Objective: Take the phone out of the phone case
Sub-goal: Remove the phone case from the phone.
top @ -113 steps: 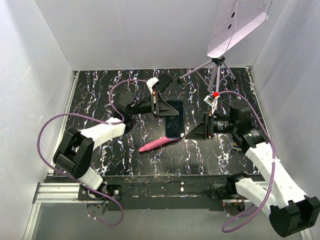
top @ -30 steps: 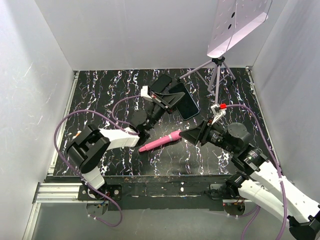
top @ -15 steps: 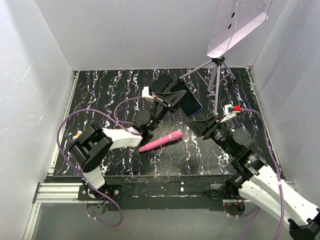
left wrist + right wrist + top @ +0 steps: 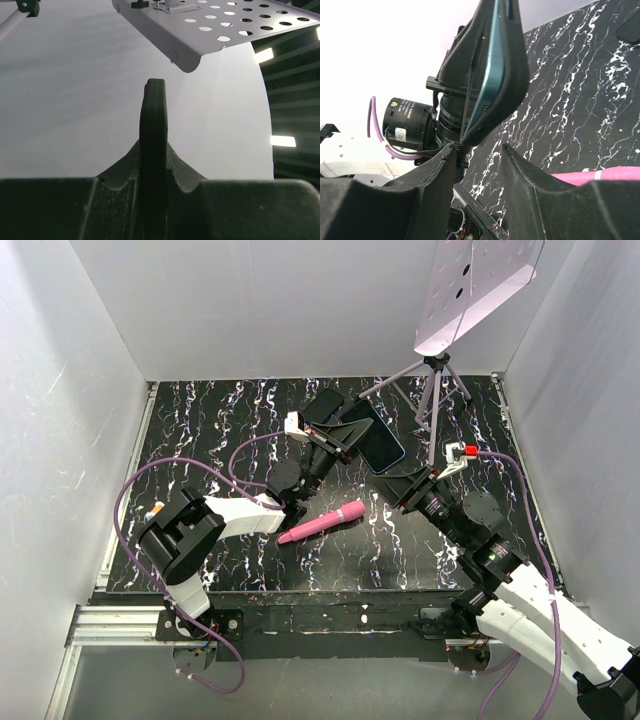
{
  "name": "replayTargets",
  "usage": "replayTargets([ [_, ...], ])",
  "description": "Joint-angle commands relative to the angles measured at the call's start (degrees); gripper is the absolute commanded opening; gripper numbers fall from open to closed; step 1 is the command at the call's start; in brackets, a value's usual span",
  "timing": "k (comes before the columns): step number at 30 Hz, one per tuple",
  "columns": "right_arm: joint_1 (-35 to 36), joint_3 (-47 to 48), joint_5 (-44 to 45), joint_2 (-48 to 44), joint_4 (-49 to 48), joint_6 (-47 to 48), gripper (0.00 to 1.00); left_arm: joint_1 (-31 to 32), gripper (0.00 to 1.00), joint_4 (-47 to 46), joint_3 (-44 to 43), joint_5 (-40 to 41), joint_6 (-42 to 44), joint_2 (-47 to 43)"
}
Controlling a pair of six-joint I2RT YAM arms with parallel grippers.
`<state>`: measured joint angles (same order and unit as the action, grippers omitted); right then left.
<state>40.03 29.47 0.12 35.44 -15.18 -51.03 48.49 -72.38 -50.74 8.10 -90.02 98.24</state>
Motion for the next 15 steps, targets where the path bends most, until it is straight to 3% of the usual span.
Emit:
replayTargets([
  [1, -0.22, 3.22, -1.18, 0.33, -5.12, 0.31, 0.48, 0.29, 0.0, -15.78, -2.17, 0.43, -0.33, -1.56],
  [9, -0.39, 3.22, -0.48, 1.21, -4.77, 0.57, 0.42, 0.73, 0.0, -15.69, -2.35, -0.1, -0.77, -2.08],
  [15, -1.18, 2.78, -0.56, 2.18, -4.77, 1.45, 0.31, 1.08, 0.0, -15.86, -1.73, -0.36, -1.39, -3.49],
])
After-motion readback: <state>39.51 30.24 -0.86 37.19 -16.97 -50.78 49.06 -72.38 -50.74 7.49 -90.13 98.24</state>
